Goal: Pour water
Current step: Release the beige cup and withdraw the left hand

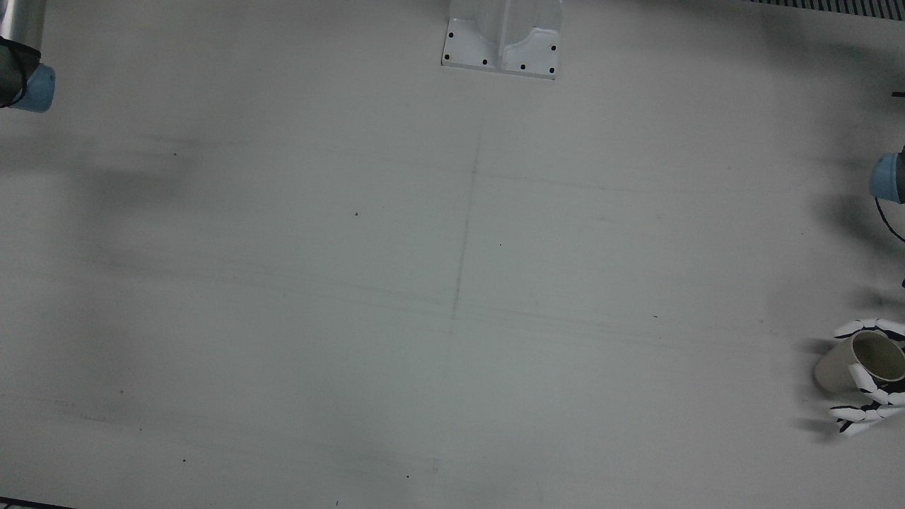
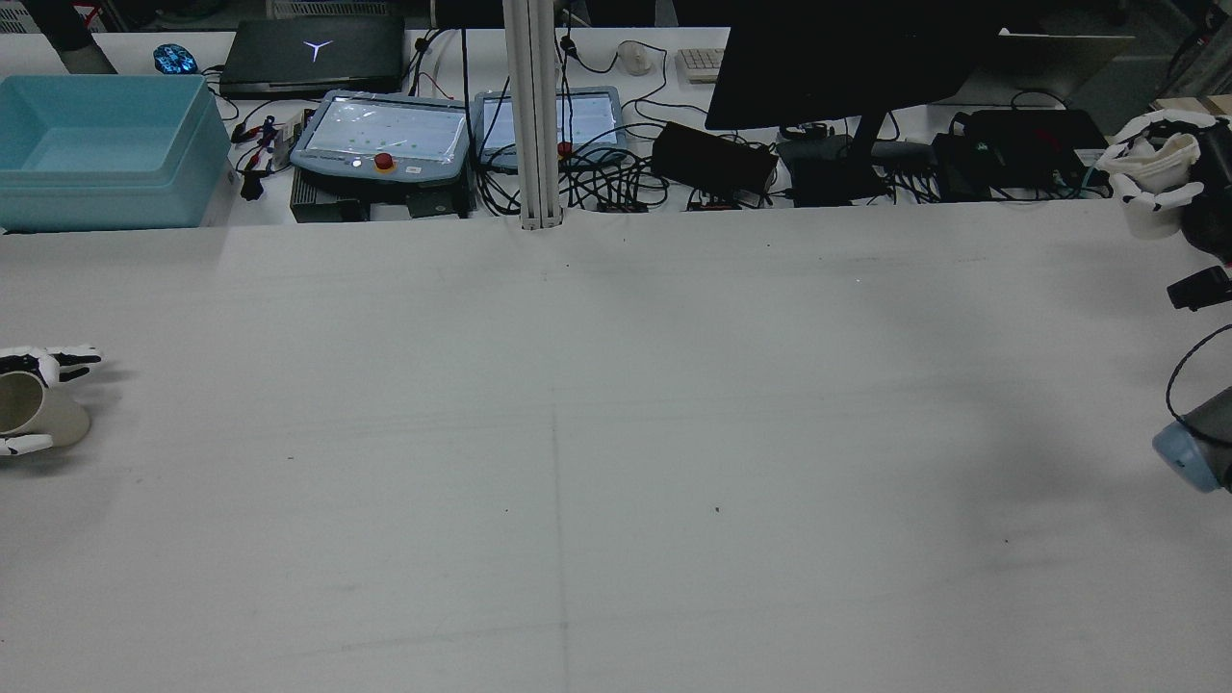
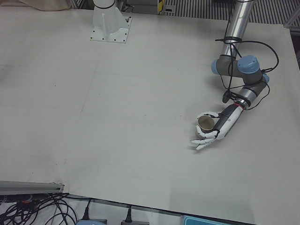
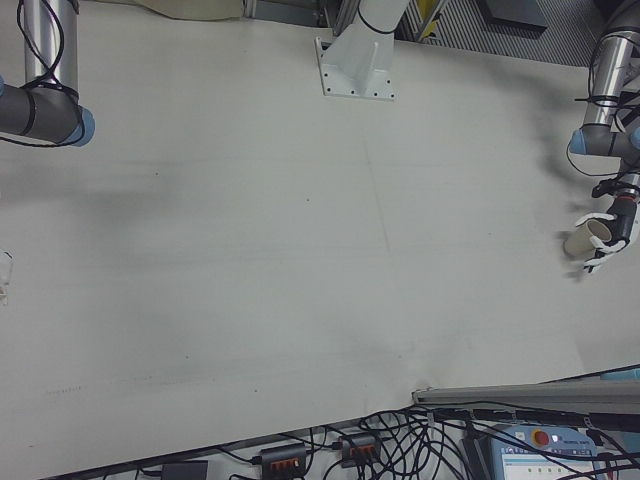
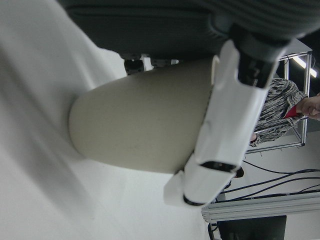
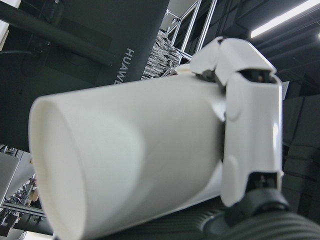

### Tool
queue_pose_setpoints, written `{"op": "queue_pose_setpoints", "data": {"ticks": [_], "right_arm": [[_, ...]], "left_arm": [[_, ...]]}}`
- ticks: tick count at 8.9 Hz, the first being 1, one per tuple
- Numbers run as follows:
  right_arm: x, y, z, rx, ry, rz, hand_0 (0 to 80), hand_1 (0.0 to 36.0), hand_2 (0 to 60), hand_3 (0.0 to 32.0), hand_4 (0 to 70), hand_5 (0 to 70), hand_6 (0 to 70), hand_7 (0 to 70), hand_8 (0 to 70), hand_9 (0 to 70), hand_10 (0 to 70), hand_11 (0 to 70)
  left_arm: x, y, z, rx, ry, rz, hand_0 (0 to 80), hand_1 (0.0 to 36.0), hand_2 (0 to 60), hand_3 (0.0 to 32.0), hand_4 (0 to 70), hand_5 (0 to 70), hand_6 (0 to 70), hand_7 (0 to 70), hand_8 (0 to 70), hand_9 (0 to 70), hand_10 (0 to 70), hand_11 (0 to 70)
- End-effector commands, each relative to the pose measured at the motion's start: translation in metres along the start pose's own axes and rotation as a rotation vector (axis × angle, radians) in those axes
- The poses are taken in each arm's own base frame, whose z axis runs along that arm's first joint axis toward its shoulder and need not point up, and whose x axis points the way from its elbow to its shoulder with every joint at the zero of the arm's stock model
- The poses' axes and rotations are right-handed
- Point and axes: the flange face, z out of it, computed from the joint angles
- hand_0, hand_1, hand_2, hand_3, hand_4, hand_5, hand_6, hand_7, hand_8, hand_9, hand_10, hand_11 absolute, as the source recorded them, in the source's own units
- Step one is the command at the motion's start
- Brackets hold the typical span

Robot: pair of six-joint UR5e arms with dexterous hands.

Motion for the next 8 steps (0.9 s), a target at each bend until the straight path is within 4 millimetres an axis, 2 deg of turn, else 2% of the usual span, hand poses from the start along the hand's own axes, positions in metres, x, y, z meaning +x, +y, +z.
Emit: {"op": "queue_pose_setpoints", "data": {"ticks": [1, 2, 3, 4, 5, 7, 8], "right_arm": [[0.000, 0.001, 0.000, -0.001, 0.000, 0.001, 77.9, 36.0, 60.0, 0.0, 52.9, 28.4, 70.0, 70.0, 70.0, 70.0, 31.1, 46.6], [0.000, 0.001, 0.000, -0.001, 0.000, -0.001, 78.1, 36.0, 60.0, 0.0, 52.7, 28.4, 70.0, 70.0, 70.0, 70.0, 31.0, 46.4], [0.001, 0.001, 0.000, -0.002, 0.002, 0.000, 78.6, 36.0, 60.0, 0.0, 52.2, 28.3, 70.0, 70.0, 70.0, 70.0, 30.6, 45.9], [0.002, 0.003, 0.001, -0.006, 0.001, 0.001, 78.4, 36.0, 60.0, 0.0, 52.0, 28.3, 70.0, 70.0, 70.0, 70.0, 30.7, 46.1], [0.003, 0.004, 0.002, -0.008, 0.003, 0.001, 78.8, 36.0, 60.0, 0.0, 51.7, 28.3, 70.0, 70.0, 70.0, 70.0, 30.4, 45.7], [0.005, 0.007, 0.005, -0.012, 0.003, 0.003, 79.1, 36.0, 60.0, 0.0, 53.4, 28.3, 70.0, 70.0, 70.0, 70.0, 30.6, 45.9], [0.008, 0.008, 0.004, -0.014, 0.007, 0.005, 79.5, 36.0, 60.0, 0.0, 54.3, 28.4, 70.0, 70.0, 70.0, 70.0, 30.7, 46.0]], "left_arm": [[-0.002, -0.004, -0.003, 0.009, -0.004, 0.011, 80.0, 35.8, 0.0, 0.0, 43.5, 70.0, 23.0, 19.1, 13.4, 7.3, 5.6, 11.7], [-0.002, -0.004, -0.003, 0.008, -0.004, 0.009, 80.0, 33.2, 0.0, 0.0, 46.0, 66.3, 21.8, 18.2, 12.5, 5.9, 4.5, 9.9], [-0.002, -0.005, -0.004, 0.010, -0.005, 0.009, 80.0, 30.7, 0.0, 0.0, 47.1, 11.2, 19.8, 16.7, 11.3, 4.2, 3.3, 8.0], [-0.002, -0.005, -0.004, 0.012, -0.005, 0.009, 80.0, 27.6, 0.0, 0.0, 41.9, 0.0, 18.2, 15.2, 10.0, 2.4, 2.0, 6.0], [-0.002, -0.005, -0.004, 0.010, -0.005, 0.008, 80.0, 24.2, 0.0, 0.0, 34.4, 0.0, 15.9, 12.3, 8.1, 1.0, 0.3, 3.1], [-0.001, -0.007, -0.010, 0.008, -0.001, 0.002, 78.1, 18.7, 0.0, 0.0, 25.8, 0.0, 12.1, 6.0, 5.3, 0.0, 0.0, 0.2], [-0.001, -0.010, -0.018, 0.011, 0.002, -0.014, 65.1, 15.8, 0.0, 0.0, 20.2, 0.0, 10.5, 4.2, 4.2, 0.0, 0.0, 0.0]]}}
